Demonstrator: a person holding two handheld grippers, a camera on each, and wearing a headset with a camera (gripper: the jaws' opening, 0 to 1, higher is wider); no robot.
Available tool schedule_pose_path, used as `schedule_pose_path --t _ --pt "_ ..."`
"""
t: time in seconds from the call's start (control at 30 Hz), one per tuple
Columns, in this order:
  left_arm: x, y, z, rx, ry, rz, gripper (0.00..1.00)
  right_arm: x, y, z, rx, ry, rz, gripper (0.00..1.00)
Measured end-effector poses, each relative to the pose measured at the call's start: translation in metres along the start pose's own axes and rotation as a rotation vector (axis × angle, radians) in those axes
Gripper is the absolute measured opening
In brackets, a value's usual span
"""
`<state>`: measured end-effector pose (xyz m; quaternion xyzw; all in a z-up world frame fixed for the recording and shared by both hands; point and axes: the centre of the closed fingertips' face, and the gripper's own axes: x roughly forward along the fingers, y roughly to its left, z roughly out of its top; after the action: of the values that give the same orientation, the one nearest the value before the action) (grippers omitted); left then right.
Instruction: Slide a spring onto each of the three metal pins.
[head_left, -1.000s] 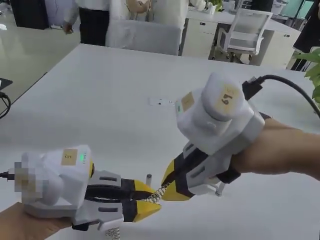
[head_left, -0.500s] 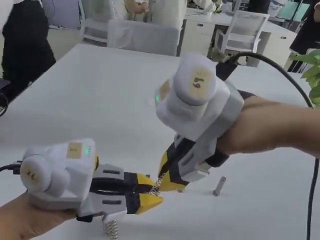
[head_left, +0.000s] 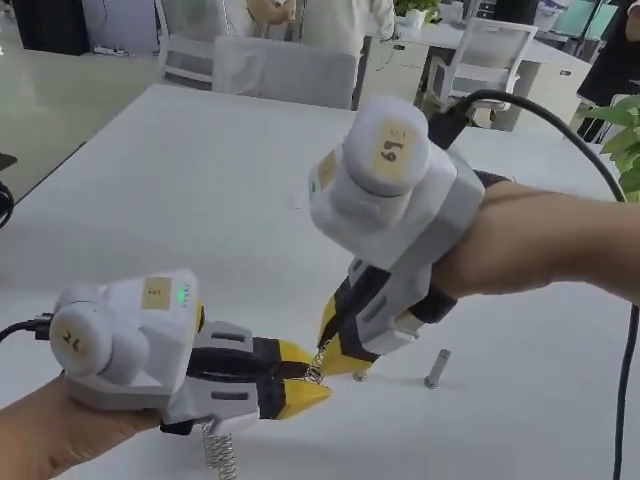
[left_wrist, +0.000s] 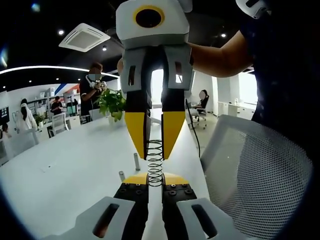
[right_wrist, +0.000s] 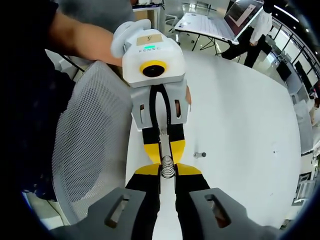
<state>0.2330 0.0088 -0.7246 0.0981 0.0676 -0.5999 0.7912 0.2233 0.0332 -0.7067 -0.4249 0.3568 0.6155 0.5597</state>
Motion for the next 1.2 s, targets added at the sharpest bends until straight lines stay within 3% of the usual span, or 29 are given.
schedule_pose_path --t 0.5,0.77,1.2 --pt "0.0016 -0.0010 -0.0001 -0.022 0.003 -0.013 0.00 0.0023 0.0005 -0.0012 0.029 -0.035 0.046 0.08" --pt "0.0023 -0.0008 0.0082 -0.032 -0.024 -0.011 0.00 0.0066 0.0003 -0.0042 0.027 -0.032 0.049 0.09" --pt "0.0042 -0.0005 0.0058 -0.034 -0.020 -0.013 0.01 0.0083 0.0011 -0.0054 0.031 -0.023 0.045 0.08"
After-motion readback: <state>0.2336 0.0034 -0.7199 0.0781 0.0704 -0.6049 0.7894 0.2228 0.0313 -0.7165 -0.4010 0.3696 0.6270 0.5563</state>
